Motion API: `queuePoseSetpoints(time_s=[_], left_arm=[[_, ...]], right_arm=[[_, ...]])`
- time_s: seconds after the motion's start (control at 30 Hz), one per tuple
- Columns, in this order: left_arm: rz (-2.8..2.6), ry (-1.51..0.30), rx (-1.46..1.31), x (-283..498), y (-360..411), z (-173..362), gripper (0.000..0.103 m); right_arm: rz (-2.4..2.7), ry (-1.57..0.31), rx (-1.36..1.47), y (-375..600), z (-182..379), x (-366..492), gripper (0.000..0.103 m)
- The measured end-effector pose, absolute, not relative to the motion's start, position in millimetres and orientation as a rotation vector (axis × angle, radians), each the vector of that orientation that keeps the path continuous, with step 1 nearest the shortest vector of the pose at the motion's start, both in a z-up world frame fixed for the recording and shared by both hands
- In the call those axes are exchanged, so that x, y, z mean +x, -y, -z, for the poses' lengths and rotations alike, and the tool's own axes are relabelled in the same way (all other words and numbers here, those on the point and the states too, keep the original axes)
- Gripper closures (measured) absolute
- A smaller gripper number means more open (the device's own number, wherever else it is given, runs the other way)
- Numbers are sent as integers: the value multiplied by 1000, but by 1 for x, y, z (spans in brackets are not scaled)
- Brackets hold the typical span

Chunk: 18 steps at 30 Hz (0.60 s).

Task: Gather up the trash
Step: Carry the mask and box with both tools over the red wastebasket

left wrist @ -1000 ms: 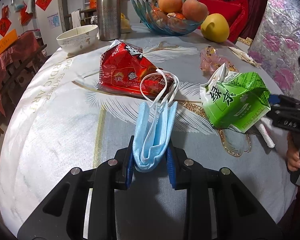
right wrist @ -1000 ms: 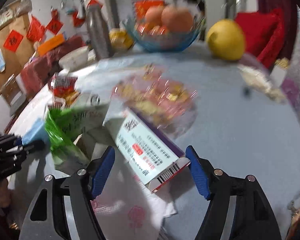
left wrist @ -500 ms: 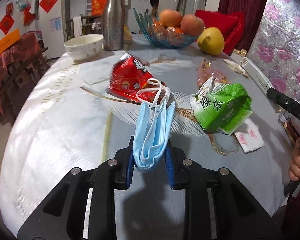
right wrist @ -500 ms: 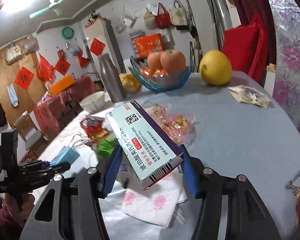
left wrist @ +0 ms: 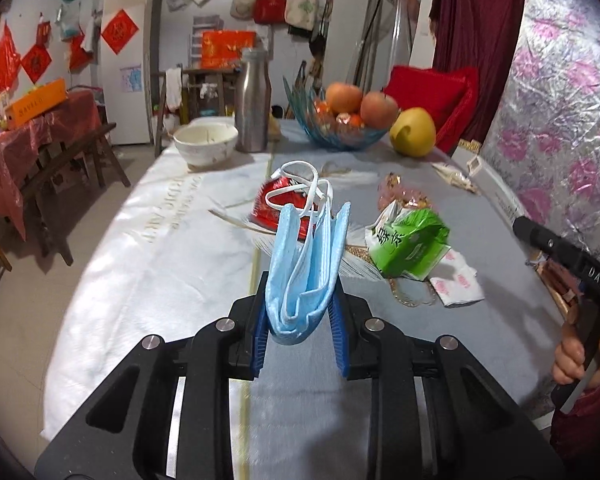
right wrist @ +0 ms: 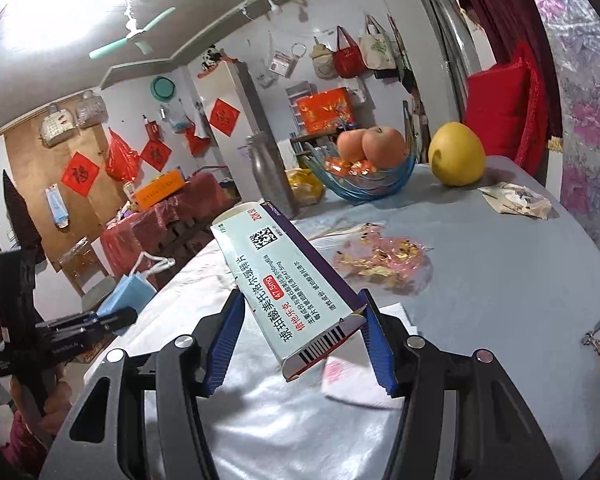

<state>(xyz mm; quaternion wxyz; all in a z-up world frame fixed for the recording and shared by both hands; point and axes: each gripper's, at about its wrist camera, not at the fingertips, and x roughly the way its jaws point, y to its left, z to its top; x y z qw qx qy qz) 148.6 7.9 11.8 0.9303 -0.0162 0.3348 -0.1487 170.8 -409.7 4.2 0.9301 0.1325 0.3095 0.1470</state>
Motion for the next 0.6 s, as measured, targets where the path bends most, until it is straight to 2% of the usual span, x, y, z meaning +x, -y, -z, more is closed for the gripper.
queuePoseSetpoints(time_s=[0.6], left_arm=[[112, -631, -31, 26, -110, -21, 75]], right_arm=[[-490, -578, 192, 324, -48, 81, 46]])
